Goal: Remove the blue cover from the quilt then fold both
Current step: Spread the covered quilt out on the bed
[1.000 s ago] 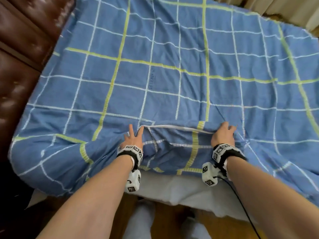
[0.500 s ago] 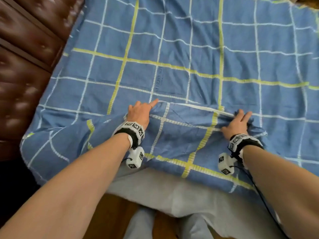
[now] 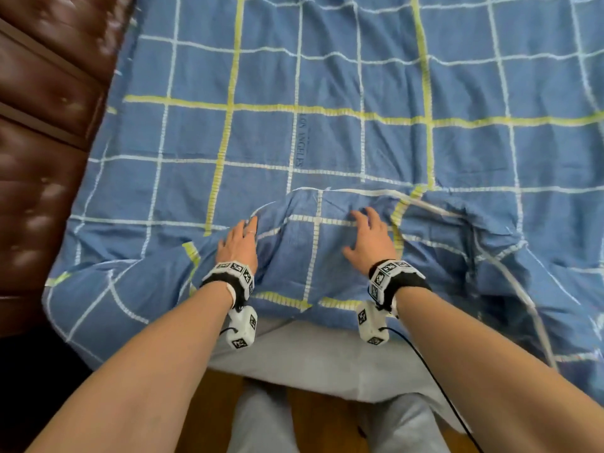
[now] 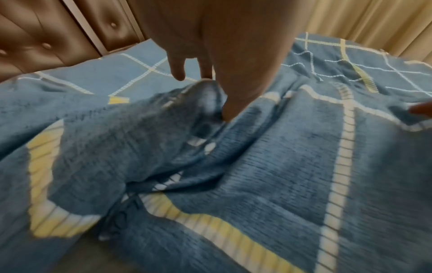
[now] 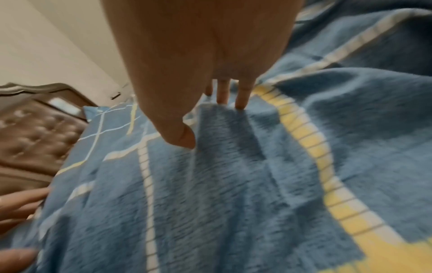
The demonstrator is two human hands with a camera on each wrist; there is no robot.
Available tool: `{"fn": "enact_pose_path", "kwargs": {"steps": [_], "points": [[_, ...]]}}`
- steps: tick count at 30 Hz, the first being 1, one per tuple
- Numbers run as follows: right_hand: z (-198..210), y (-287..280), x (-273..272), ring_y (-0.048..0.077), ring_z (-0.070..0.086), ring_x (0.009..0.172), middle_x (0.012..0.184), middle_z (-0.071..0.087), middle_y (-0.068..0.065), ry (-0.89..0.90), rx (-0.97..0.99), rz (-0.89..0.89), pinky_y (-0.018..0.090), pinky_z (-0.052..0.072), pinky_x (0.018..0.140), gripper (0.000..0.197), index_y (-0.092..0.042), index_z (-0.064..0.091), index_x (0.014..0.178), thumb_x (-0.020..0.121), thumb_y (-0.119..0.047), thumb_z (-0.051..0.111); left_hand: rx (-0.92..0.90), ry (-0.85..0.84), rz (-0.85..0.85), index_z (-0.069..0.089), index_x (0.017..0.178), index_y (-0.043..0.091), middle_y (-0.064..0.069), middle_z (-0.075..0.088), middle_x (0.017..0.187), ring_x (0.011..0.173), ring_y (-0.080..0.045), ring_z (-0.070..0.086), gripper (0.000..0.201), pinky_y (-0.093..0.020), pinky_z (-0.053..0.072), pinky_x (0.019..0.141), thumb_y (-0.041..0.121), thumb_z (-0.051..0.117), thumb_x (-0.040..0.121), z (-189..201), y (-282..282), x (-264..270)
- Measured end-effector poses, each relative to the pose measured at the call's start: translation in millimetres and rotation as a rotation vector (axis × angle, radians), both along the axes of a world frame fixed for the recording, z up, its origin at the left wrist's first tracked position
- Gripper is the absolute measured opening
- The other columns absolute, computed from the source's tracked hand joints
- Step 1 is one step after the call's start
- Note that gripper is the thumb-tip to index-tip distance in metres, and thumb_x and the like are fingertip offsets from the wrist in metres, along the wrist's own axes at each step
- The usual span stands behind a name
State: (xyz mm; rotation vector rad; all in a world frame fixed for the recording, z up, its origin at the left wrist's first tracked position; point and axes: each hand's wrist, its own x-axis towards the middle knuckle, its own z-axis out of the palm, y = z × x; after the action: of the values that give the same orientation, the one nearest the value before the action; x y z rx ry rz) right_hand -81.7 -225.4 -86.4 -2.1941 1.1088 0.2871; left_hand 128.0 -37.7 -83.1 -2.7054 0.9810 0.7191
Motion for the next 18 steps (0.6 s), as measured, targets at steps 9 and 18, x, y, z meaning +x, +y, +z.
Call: {"fn": "enact_pose_path", "kwargs": {"steps": [9,18], "points": [[15.8,145.0,135.2,0.028,0.063,0.097,0.102,0.067,0.006,0.148,0.225,0.107,0.038,0.052,0.083,0.046,-0.016,0.066,0.103,0.09,-0.059,0.056,-0.159,0.179,0.087,0.041,0.145,0.026,-0.001,0.041,0.149,0.135,-0.025,0.04,0.06,-0.046,0.035,0.106,0.061,0.033,0.097,9.2,93.0,105.3],[-20.9,221.5,204.0,0.035,0.069,0.092,0.098,0.07,0.023,0.111,0.476,-0.405,0.044,0.057,0.084,0.068,0.001,0.067,0.098,0.085,-0.062,0.045,-0.162,0.513,0.032,0.052,0.128,0.03,0.005,0.055,0.119,0.108,-0.018,0.059,0.068,-0.037,0.049,0.091,0.066,0.069,0.072,3.2,198.3,137.0]]}}
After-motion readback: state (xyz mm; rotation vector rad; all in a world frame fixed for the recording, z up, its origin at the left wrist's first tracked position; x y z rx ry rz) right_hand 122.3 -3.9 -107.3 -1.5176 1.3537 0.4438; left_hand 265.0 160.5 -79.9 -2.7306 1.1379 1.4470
